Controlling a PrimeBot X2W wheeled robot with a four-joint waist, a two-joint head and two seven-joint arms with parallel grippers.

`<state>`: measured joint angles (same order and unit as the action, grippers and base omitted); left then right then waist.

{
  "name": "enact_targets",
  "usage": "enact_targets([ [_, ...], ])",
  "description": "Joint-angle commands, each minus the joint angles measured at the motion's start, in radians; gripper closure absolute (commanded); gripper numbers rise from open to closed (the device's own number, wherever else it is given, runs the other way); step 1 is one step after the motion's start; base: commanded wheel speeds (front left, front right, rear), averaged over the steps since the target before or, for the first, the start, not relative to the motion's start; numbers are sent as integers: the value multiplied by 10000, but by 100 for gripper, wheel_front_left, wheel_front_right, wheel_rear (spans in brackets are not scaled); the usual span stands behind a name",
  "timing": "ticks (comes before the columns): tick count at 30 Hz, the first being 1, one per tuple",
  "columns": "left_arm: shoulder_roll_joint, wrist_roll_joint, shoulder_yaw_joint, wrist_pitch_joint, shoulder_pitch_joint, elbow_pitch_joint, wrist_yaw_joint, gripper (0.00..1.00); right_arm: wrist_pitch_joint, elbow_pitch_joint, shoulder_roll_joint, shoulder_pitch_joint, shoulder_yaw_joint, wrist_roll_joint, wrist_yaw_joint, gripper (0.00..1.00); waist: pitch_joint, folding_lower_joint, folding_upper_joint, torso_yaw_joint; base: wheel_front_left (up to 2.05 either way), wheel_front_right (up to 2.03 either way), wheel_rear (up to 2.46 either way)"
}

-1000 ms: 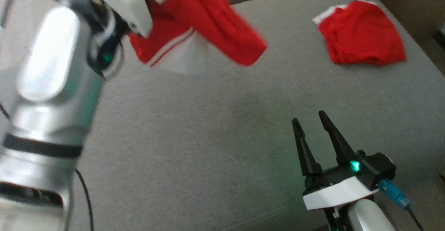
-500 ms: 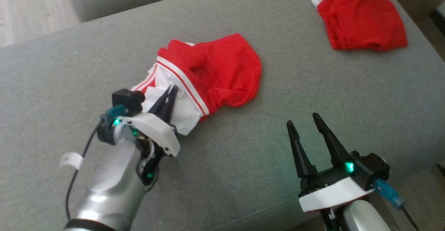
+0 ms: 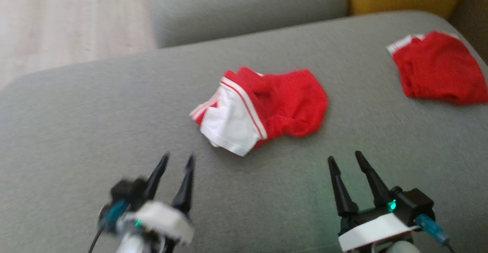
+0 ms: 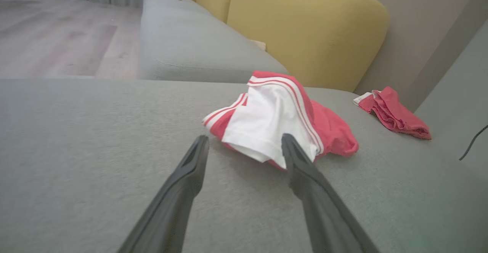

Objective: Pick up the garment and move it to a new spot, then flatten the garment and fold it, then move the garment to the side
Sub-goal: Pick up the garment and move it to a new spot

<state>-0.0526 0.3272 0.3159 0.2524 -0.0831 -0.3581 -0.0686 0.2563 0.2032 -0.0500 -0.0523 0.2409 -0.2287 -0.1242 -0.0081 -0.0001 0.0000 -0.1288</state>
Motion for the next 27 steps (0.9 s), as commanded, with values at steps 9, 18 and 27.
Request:
enact_targets([
  [9, 0, -1251, -2452, 92, 1532, 2132, 266, 0, 55, -419, -3, -409, -845, 218, -65, 0, -1223, 1, 0, 1633, 0, 0, 0],
  [18, 20, -2222, -2737, 93, 2665, 3193, 530, 0, 55, -532, -3, -1011, -861, 323, -65, 0, -1592, 1, 0, 1834, 0, 0, 0],
  [27, 22, -2459, -2031, 93, 3327, 3382, 1069, 0, 55, -522, -3, -1346, -768, 424, -65, 0, -1766, 1, 0, 1856, 0, 0, 0],
])
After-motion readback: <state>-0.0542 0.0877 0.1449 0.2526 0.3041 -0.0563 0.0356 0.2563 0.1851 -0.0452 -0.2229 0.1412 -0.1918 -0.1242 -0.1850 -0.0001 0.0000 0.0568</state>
